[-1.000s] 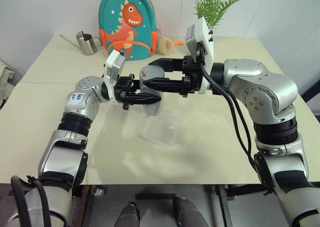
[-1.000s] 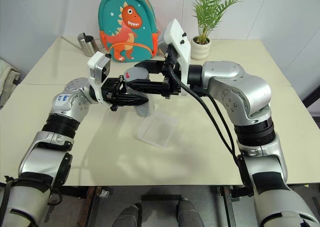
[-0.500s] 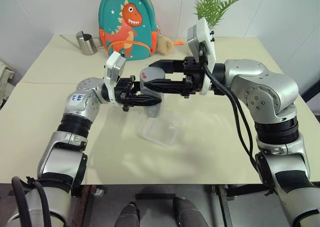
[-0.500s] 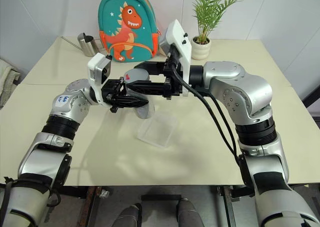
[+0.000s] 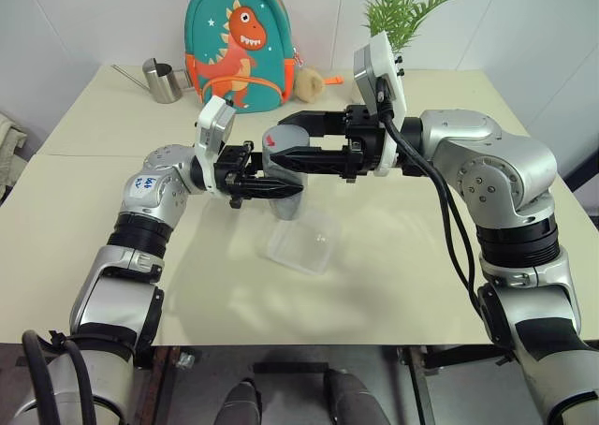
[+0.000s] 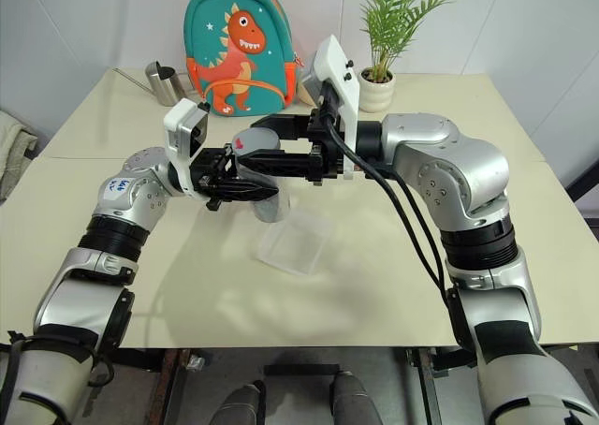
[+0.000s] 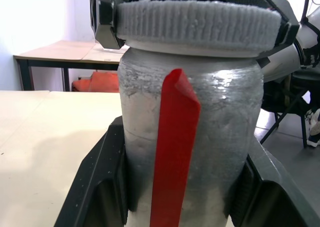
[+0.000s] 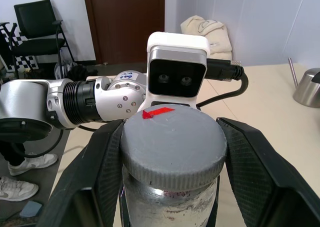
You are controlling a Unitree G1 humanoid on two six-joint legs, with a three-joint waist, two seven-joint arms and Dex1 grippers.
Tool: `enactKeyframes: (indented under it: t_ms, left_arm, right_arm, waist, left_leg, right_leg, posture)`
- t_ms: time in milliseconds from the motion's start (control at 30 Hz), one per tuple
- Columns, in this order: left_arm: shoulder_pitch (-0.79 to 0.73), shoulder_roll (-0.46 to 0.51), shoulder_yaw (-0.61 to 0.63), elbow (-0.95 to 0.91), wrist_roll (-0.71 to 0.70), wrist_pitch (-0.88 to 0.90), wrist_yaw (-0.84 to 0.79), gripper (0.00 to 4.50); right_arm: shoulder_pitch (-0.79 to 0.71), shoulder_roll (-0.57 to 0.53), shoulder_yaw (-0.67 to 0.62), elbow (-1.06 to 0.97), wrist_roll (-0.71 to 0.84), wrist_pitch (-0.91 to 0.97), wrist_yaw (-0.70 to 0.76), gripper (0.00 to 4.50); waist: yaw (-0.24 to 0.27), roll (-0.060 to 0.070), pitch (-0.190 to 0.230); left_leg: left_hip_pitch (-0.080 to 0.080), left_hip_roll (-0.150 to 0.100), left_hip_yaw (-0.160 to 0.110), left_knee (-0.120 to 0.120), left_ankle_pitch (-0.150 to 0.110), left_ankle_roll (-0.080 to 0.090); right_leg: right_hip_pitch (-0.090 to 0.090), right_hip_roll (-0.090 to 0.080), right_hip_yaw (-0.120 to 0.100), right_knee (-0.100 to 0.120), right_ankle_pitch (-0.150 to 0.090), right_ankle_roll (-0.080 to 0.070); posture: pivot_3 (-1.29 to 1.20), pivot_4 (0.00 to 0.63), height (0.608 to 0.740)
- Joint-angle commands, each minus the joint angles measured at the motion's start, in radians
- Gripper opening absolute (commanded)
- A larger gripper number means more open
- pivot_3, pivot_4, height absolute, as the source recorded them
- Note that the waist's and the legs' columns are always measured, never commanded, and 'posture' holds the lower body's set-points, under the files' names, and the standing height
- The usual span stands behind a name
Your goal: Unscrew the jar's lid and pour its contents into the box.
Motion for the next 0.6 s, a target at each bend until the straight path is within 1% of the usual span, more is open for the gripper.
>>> enactKeyframes:
  t_ms: [33,367,467,600]
  left_arm:
    - [0.067,0.040,-0.014,0.050,0.031,0.015,-0.112,2.00]
    - [0.073,0.036,-0.029,0.060,0.047,-0.009,-0.112,2.00]
    - [0.069,0.030,-0.025,0.068,0.057,-0.024,-0.112,2.00]
    - [0.058,0.021,0.005,0.073,0.083,-0.061,-0.112,2.00]
  right_arm:
    - [-0.089,-0.047,-0.207,-0.045,0.022,-0.118,-0.023,2.65]
    - [-0.121,-0.048,-0.207,-0.007,-0.001,-0.142,-0.027,2.65]
    - [-0.119,-0.039,-0.208,-0.005,-0.006,-0.141,-0.045,2.65]
    - [-0.058,-0.014,-0.209,-0.076,0.000,-0.103,-0.120,2.65]
  waist:
    - [0.000,0.000,0.000]
    - [0.000,0.000,0.000]
    - [0.000,0.000,0.000]
    - [0.000,0.000,0.000]
  left_leg:
    - [0.000,0.000,0.000,0.000,0.000,0.000]
    - [0.000,0.000,0.000,0.000,0.000,0.000]
    - [0.000,0.000,0.000,0.000,0.000,0.000]
    - [0.000,0.000,0.000,0.000,0.000,0.000]
  right_leg:
    - [0.000,0.000,0.000,0.000,0.000,0.000]
    - [0.000,0.000,0.000,0.000,0.000,0.000]
    - [0.000,0.000,0.000,0.000,0.000,0.000]
    - [0.000,0.000,0.000,0.000,0.000,0.000]
  posture:
    - [0.00,0.150,0.740]
    - [0.00,0.150,0.740]
    - [0.00,0.150,0.740]
    - [0.00,0.150,0.740]
